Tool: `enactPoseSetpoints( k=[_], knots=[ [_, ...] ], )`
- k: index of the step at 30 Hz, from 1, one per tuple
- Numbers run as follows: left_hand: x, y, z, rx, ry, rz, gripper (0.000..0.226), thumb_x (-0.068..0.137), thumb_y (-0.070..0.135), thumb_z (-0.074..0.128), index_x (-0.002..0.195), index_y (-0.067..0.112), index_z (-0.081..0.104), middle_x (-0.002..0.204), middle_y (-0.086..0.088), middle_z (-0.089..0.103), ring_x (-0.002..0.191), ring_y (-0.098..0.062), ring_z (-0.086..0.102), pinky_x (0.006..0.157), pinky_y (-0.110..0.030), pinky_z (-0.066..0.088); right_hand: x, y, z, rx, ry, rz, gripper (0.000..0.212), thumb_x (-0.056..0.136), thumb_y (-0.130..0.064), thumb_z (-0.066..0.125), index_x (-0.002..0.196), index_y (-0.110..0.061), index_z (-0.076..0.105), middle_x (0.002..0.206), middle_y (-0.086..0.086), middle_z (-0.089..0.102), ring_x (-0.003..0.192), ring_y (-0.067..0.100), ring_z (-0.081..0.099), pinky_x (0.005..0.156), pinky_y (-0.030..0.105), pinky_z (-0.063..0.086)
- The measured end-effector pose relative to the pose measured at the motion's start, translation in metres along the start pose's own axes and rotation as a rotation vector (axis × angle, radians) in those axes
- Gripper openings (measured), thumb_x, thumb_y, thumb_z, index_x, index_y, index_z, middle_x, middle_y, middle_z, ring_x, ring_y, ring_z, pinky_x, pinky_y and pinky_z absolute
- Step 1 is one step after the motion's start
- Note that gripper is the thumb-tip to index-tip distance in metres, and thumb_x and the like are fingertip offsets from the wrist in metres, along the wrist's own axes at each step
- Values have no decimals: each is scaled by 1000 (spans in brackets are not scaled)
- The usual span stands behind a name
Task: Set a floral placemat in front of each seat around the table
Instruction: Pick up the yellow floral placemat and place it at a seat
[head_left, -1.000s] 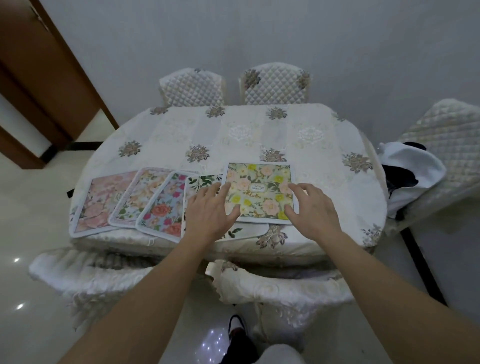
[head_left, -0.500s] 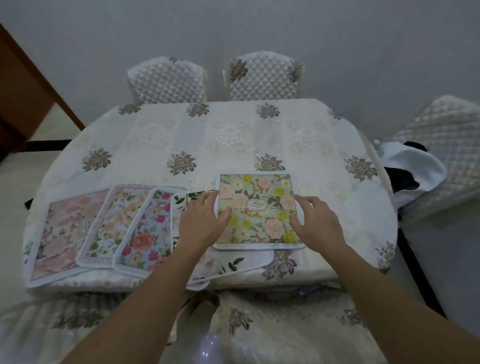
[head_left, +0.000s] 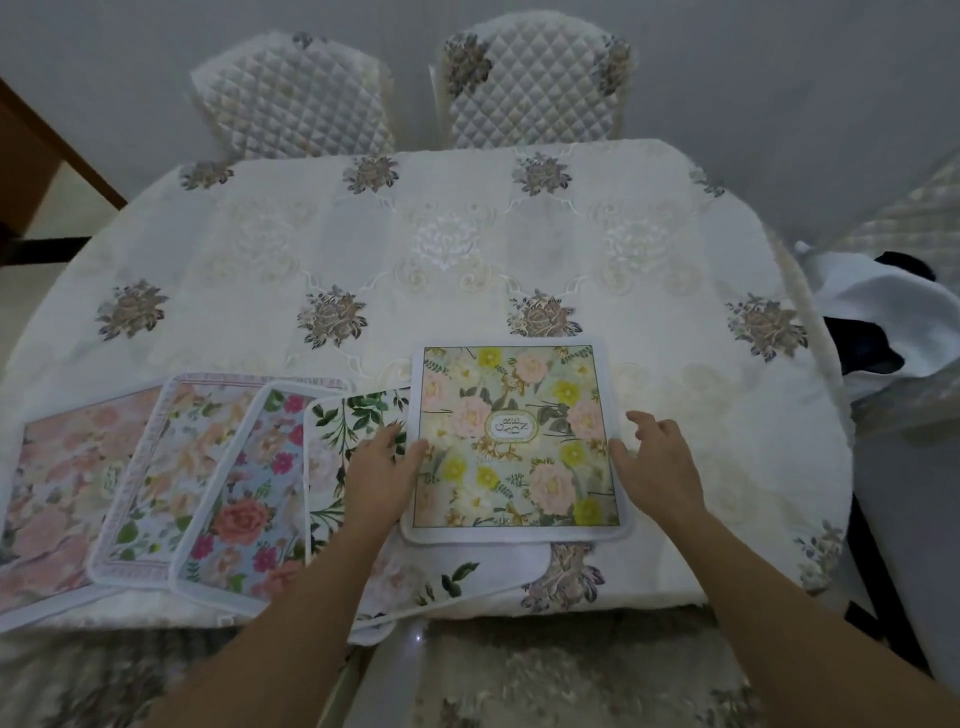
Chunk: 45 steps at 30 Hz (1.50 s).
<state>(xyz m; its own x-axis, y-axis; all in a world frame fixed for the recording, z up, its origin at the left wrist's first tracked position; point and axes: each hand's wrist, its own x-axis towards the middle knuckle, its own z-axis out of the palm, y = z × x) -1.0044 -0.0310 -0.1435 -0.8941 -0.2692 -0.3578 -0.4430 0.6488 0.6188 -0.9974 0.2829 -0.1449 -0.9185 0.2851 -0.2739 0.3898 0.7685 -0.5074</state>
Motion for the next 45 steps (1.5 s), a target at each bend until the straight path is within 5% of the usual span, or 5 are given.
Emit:
enactPoseSetpoints(
  k=[13, 20, 24, 33, 45],
  knots=[
    [30, 8, 29, -9, 72, -43, 46, 91, 34, 64, 127, 8, 54, 115, -12, 56, 104, -28, 56, 85, -37, 48, 38, -1, 29, 198, -31, 207, 44, 89, -31, 57, 128, -12, 52, 119, 17, 59, 98, 29, 57, 77, 31, 42],
    [30, 16, 34, -119, -19, -37, 22, 102, 28, 47, 94, 8, 46, 76, 0, 50, 68, -18, 49, 57, -31, 35, 51, -4, 26, 335, -96, 252, 22, 94, -28, 56, 104, -9, 58, 87, 5, 60, 69, 16, 54, 55, 28, 39],
    [26, 17, 32, -47, -33, -17, 26, 104, 28, 41, 92, 5, 43, 73, -2, 47, 63, -15, 44, 56, -31, 34, 48, -6, 29, 453, -118, 252, 22, 99, -28, 49, 107, -9, 56, 88, 5, 58, 74, 20, 55, 60, 32, 44],
    [11, 22, 16, -119, 43, 120, 29, 104, 29, 39, 90, 4, 45, 74, -6, 50, 63, -18, 45, 56, -33, 36, 33, -11, 8, 312, -32, 28, 27, 103, -30, 39, 91, -6, 44, 73, 5, 50, 60, 20, 46, 55, 34, 38],
    [-30, 55, -35, -159, 109, 232, 27, 105, 24, 37, 83, 9, 35, 71, -2, 37, 62, -16, 34, 55, -30, 28, 3, -49, -53, 364, 100, -107, 28, 102, -28, 40, 95, -4, 52, 88, 11, 59, 81, 28, 55, 68, 37, 41]
  ],
)
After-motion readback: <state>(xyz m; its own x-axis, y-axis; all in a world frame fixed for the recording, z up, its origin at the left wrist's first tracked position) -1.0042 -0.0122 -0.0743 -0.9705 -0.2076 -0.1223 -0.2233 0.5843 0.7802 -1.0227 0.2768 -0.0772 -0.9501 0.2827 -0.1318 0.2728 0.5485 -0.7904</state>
